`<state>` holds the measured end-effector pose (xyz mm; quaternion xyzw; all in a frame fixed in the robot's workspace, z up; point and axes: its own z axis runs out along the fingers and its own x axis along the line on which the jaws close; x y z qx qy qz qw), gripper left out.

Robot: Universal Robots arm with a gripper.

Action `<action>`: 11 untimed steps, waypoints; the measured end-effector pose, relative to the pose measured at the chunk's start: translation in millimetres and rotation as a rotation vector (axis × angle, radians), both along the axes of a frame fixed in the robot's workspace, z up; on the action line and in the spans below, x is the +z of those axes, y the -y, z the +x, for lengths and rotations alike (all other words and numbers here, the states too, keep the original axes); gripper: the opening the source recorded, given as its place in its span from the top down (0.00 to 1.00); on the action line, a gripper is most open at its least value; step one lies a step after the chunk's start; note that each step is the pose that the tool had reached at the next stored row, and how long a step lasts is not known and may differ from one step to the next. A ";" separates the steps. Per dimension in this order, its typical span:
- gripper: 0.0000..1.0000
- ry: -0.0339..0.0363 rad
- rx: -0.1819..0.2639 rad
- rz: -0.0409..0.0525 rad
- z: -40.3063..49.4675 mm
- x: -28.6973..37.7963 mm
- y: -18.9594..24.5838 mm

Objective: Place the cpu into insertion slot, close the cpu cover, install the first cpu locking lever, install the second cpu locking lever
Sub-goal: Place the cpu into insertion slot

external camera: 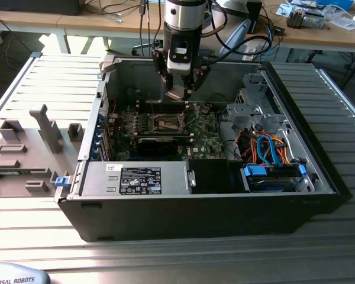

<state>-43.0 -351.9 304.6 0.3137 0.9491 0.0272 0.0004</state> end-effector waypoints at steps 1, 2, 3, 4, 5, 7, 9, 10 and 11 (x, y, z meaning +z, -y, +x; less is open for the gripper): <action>0.46 0.0000 0.000 0.0000 0.0 0.0 0.0; 0.46 0.0000 -0.001 -0.0001 0.0 0.0 0.0; 0.46 0.0000 -0.002 -0.0001 0.0 0.0 0.0; 0.46 0.0000 -0.002 0.0000 0.0 0.0 0.0; 0.46 0.0000 -0.003 0.0000 0.0 0.0 0.0; 0.46 0.0000 -0.005 -0.0001 0.0 0.0 0.0; 0.46 0.0000 -0.006 0.0000 0.0 0.0 0.0; 0.46 0.0000 -0.007 0.0000 0.0 0.0 0.0; 0.46 0.0000 -0.007 0.0000 0.0 0.0 0.0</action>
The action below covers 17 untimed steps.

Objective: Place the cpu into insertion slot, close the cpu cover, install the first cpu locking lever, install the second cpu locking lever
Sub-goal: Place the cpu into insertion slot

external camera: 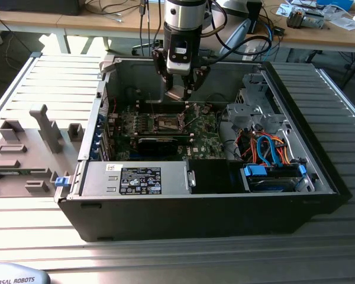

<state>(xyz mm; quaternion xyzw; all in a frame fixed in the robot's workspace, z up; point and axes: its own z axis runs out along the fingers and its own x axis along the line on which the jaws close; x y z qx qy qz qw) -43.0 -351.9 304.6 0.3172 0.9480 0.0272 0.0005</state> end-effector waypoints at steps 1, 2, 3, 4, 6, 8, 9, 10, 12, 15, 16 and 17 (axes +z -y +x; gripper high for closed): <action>0.46 0.0000 0.000 0.0000 0.0 0.0 0.0; 0.46 0.0000 -0.001 0.0000 0.0 0.0 0.0; 0.46 0.0000 -0.002 -0.0001 0.0 0.0 0.0; 0.46 0.0000 -0.003 0.0000 0.0 0.0 0.0; 0.46 0.0000 -0.004 0.0000 0.0 0.0 0.0; 0.46 0.0000 -0.005 0.0000 0.0 0.0 0.0; 0.46 0.0000 -0.006 0.0000 0.0 0.0 0.0; 0.46 0.0000 -0.007 0.0000 0.0 0.0 0.0; 0.46 0.0000 -0.008 0.0000 0.0 0.0 0.0; 0.46 0.0000 -0.010 0.0000 0.0 0.0 0.0; 0.46 0.0000 -0.011 0.0000 0.0 0.0 0.0; 0.46 0.0000 -0.012 0.0000 0.0 0.0 0.0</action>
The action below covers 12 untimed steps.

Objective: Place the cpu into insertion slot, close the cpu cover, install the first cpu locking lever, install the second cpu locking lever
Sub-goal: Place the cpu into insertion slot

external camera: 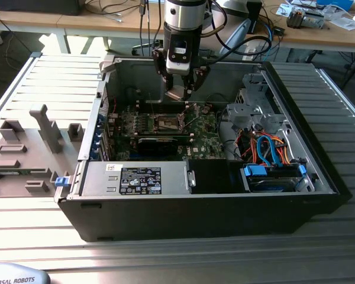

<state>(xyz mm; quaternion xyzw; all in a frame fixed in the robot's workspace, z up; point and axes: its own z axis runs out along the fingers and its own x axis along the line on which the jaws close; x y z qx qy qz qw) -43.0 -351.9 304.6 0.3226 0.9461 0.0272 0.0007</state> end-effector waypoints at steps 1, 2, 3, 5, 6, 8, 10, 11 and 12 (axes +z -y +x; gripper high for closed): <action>0.46 0.0000 -0.001 0.0000 0.0 0.0 0.0; 0.46 0.0000 -0.002 0.0000 0.0 0.0 0.0; 0.46 0.0000 -0.002 0.0000 0.0 0.0 0.0; 0.46 0.0000 -0.003 0.0000 0.0 0.0 0.0; 0.46 0.0000 -0.004 0.0000 0.0 0.0 0.0; 0.46 0.0000 -0.005 0.0000 0.0 0.0 0.0; 0.46 0.0000 -0.006 0.0000 0.0 0.0 0.0; 0.46 0.0000 -0.007 0.0000 0.0 0.0 0.0; 0.46 0.0000 -0.008 0.0000 0.0 0.0 0.0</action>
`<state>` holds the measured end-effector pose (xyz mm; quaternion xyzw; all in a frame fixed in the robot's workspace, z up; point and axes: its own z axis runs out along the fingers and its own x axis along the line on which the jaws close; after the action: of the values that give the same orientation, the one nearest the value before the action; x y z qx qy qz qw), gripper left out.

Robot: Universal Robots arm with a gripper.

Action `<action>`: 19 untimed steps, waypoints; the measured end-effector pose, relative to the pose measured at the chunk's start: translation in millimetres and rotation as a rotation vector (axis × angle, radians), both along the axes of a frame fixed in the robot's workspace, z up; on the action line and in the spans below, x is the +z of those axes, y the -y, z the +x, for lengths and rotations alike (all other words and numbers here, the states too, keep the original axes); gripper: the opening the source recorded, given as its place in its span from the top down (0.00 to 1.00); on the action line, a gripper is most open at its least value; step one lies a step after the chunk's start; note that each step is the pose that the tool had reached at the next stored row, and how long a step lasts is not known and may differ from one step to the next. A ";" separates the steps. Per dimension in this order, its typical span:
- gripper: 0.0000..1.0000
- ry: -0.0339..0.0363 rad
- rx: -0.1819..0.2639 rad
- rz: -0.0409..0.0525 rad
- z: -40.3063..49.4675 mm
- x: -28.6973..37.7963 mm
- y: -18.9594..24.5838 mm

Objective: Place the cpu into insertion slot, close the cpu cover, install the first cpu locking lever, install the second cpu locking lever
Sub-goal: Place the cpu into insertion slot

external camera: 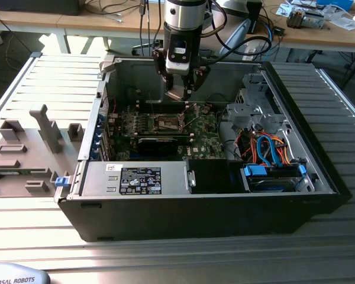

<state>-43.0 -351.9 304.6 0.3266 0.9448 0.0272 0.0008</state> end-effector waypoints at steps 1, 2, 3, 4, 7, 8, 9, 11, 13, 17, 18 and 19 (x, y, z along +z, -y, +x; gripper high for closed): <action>0.46 0.0000 -0.001 0.0000 0.0 0.0 0.0; 0.46 0.0000 -0.002 0.0001 0.0 0.0 0.0; 0.46 0.0000 -0.003 0.0000 0.0 0.0 0.0; 0.46 0.0000 -0.004 0.0001 0.0 0.0 0.0; 0.46 0.0000 -0.005 0.0000 0.0 0.0 0.0; 0.46 0.0000 -0.006 0.0000 0.0 0.0 0.0; 0.46 0.0000 -0.007 0.0000 0.0 0.0 0.0; 0.46 0.0000 -0.008 0.0000 0.0 0.0 0.0; 0.46 0.0000 -0.010 0.0000 0.0 0.0 0.0; 0.46 0.0000 -0.013 0.0000 0.0 0.0 0.0; 0.46 0.0000 -0.014 0.0000 0.0 0.0 0.0; 0.46 0.0000 -0.015 0.0000 0.0 0.0 0.0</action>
<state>-43.0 -351.9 304.6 0.3335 0.9424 0.0272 0.0010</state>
